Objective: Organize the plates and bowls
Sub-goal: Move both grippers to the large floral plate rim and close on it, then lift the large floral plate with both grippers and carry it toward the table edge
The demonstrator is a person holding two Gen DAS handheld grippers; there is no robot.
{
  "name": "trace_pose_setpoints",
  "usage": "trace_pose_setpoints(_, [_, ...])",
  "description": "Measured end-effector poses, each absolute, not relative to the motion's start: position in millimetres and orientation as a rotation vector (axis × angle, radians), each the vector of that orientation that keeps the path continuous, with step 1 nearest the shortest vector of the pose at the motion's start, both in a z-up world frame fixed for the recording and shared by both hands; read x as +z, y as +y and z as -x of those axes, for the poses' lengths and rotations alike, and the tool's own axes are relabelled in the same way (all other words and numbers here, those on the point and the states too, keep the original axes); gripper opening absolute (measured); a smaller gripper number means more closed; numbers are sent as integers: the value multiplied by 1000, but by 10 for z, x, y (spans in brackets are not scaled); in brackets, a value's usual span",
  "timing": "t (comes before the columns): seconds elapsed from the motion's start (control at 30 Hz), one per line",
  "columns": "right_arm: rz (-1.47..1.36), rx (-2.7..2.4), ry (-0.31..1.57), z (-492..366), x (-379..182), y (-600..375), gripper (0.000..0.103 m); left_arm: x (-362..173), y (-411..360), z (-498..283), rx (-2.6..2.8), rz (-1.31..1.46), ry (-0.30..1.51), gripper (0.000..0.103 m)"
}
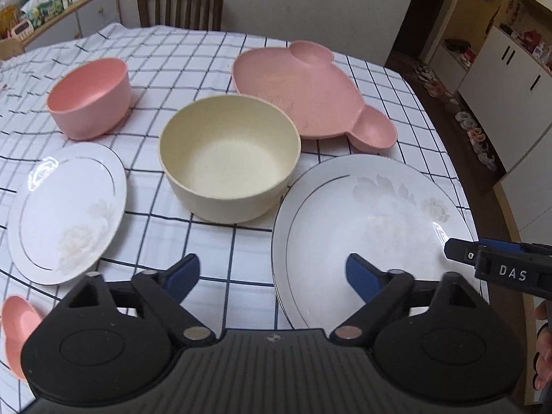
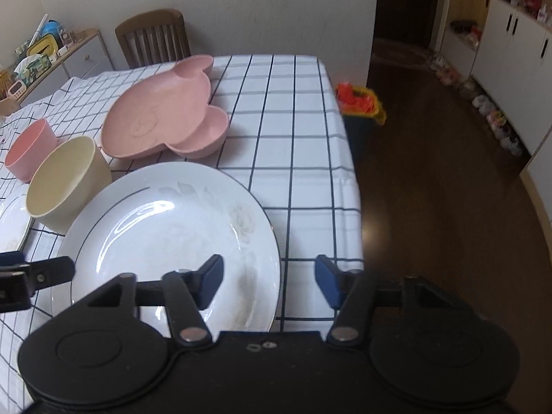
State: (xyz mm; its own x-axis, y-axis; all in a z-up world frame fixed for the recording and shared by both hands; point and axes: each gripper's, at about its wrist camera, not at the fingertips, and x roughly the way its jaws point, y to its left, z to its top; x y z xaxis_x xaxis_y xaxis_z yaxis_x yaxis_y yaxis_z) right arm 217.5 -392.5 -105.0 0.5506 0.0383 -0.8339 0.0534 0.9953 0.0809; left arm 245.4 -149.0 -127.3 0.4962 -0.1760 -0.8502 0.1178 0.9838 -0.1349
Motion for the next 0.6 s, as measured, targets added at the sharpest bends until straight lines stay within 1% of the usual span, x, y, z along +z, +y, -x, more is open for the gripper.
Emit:
trace_pose_setpoints(0.03, [-109, 7, 997, -2189, -1050, -3943, 50, -1309, -1470, -2476, -186, 76, 1055, 77])
trace_pose_setpoints(0.07, [-111, 21, 1001, -2202, -1047, -3956, 47, -1342, -1450, -2492, -194, 89, 1072, 69])
trace_pose_setpoints(0.1, [-108, 35, 1004, -2211, -1043, -3964, 44, -1379, -1427, -2503, -202, 105, 1091, 66])
trace_pose_setpoints(0.13, [-105, 49, 1008, -2218, -1039, -3971, 43, -1404, -1411, -2506, -210, 117, 1103, 61])
trace_pose_setpoints(0.2, [-113, 75, 1017, -2233, -1037, -3990, 36, -1432, -1405, -2497, -225, 128, 1108, 58])
trace_pose_setpoints(0.33, [-142, 99, 1027, -2250, -1053, -4027, 26, -1437, -1436, -2503, -255, 166, 1129, 43])
trace_pose_setpoints(0.5, [-167, 100, 1031, -2260, -1063, -4089, 19, -1419, -1476, -2540, -249, 192, 1129, 36])
trace_pose_setpoints(0.53, [-176, 102, 1034, -2268, -1066, -4108, 18, -1422, -1481, -2552, -249, 195, 1136, 32])
trace_pose_setpoints(0.6, [-195, 106, 1040, -2288, -1070, -4147, 16, -1425, -1487, -2570, -241, 200, 1141, 31])
